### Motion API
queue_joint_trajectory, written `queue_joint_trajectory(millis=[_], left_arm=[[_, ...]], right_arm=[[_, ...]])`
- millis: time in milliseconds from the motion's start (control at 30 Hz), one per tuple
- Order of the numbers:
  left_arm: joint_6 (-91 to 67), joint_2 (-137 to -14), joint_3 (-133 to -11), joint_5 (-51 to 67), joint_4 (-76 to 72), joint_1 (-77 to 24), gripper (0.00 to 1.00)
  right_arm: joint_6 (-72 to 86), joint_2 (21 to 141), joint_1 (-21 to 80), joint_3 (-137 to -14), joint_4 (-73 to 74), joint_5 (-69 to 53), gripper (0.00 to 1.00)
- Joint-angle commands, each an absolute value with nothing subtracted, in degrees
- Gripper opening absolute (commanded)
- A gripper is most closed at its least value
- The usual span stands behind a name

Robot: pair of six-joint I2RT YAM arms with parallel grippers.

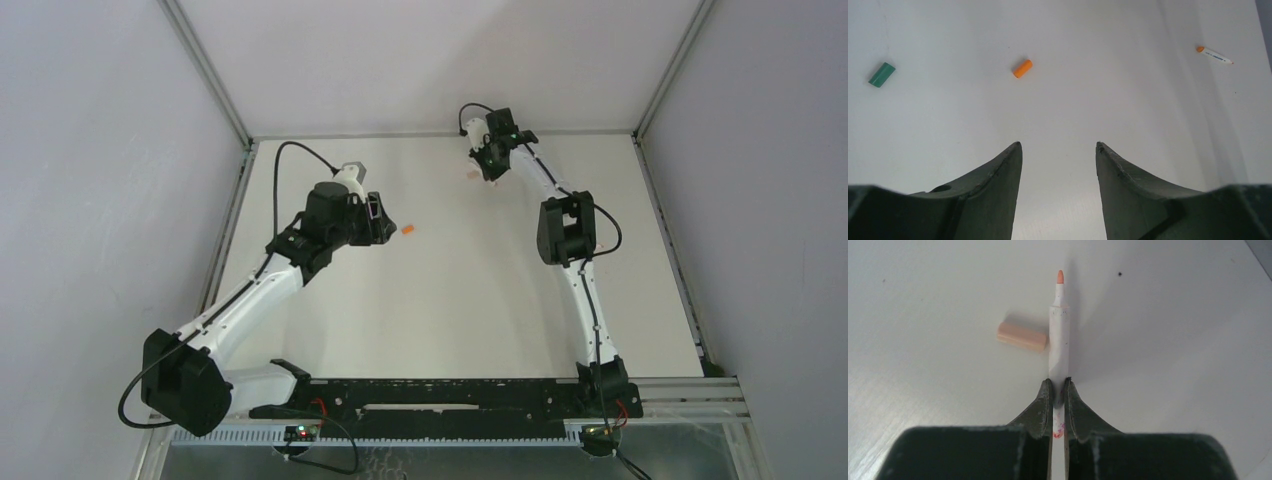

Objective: Insert the pens into the pen caps
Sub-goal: Pick up the pen from the center of the board.

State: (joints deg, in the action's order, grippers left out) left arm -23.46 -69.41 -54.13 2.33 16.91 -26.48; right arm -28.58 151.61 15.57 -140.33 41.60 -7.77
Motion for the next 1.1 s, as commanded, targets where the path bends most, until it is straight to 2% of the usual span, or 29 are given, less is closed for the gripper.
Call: queue_joint_trajectory(millis=[0,267,567,800,1067], left_arm=[[-22.1,-69.7,-58.8,2.9,16.3,-26.2,0.6],[-21.9,-67.8,-57.6,2.8,15.5,-26.2,0.62],[-21.6,-60.2,-51.3,0.9,11.7,-26.2,0.62],[-22.1,-55.5,-47.3,0.8,10.7,-26.2,0.63],[-25.3,-50.0,-39.8,0.8,6.6,-26.2,0.63]], right_arm=[[-33.9,151.8,16.9,-142.4,47.5,-10.7,0.09],[-40.7,147.4,19.4,-136.3,53.1,-14.3,0.07],[-50.1,134.5,25.6,-112.8,49.7,-17.3,0.06],[-48.1,128.8,29.8,-104.0,48.0,-17.3,0.05],[-40.1,124.9,29.3,-100.8,48.9,-18.8,0.03]])
